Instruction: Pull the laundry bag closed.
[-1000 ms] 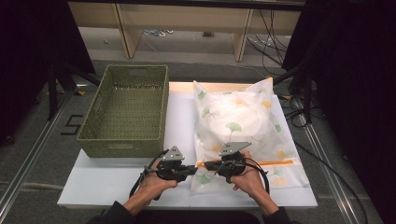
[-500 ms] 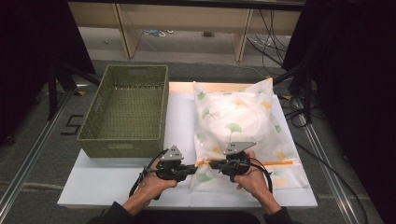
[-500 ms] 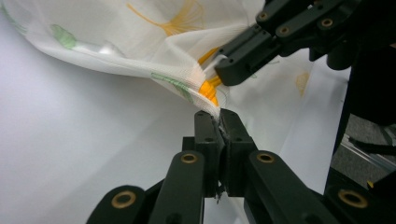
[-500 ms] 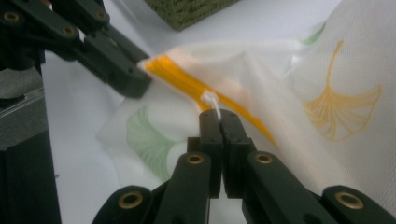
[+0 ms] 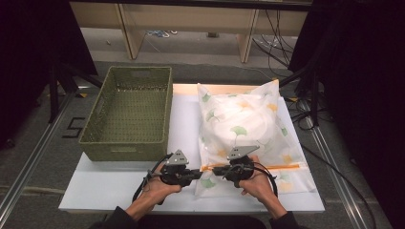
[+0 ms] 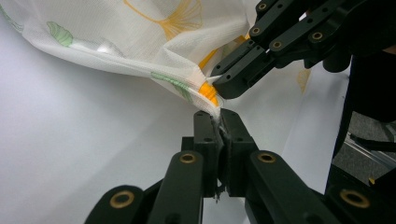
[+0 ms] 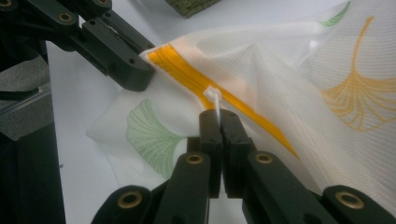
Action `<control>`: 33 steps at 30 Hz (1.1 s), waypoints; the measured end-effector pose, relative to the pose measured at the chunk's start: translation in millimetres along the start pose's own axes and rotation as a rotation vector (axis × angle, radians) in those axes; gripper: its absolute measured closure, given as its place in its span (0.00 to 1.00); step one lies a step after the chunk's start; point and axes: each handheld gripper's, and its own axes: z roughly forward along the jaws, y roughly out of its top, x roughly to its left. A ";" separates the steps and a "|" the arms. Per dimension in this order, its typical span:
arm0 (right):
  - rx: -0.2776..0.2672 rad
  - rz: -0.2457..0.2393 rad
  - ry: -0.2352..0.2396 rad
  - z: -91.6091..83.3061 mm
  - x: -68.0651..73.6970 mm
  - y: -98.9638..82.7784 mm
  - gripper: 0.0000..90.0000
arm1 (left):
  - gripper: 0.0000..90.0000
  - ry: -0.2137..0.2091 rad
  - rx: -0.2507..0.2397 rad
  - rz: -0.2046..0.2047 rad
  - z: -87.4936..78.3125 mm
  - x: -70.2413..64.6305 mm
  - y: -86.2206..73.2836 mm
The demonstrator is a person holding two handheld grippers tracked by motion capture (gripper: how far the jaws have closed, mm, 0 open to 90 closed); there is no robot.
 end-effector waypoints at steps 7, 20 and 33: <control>-0.019 -0.001 0.018 3.0 -2.3 -0.1 1.00 | 0.95 -0.007 0.010 -0.018 0.5 -0.9 -0.4; -0.026 0.011 0.032 2.0 -4.1 1.5 1.00 | 0.94 -0.011 0.018 0.009 1.4 0.0 -0.6; -0.042 0.010 0.037 5.8 -7.3 2.7 0.99 | 0.94 -0.002 0.025 -0.009 2.5 -1.5 -1.7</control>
